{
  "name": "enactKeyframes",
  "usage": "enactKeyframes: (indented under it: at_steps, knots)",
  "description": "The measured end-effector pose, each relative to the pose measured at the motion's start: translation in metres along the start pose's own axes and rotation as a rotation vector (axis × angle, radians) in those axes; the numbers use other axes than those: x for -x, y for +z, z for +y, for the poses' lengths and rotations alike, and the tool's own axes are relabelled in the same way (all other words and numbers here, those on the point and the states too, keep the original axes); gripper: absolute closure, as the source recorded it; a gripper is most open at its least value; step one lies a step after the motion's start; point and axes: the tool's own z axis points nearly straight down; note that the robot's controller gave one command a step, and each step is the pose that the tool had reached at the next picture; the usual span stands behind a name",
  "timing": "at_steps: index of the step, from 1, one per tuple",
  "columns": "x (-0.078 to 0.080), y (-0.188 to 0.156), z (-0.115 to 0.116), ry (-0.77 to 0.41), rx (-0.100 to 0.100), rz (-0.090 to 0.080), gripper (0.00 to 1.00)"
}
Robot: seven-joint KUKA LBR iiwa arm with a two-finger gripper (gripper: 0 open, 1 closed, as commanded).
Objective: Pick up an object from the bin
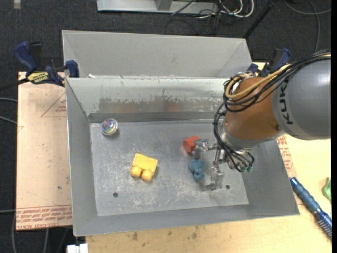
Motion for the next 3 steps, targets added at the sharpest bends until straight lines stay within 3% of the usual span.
enactKeyframes:
  at_steps: [1,2,3]
  knots:
    - [0.0019,0.0168,0.0132,-0.205,-0.002,-0.007,0.00]
    - [0.0023,0.0160,0.0129,-0.205,-0.003,-0.008,1.00]
    - [0.0022,0.0164,0.0130,-0.205,-0.002,-0.008,0.00]
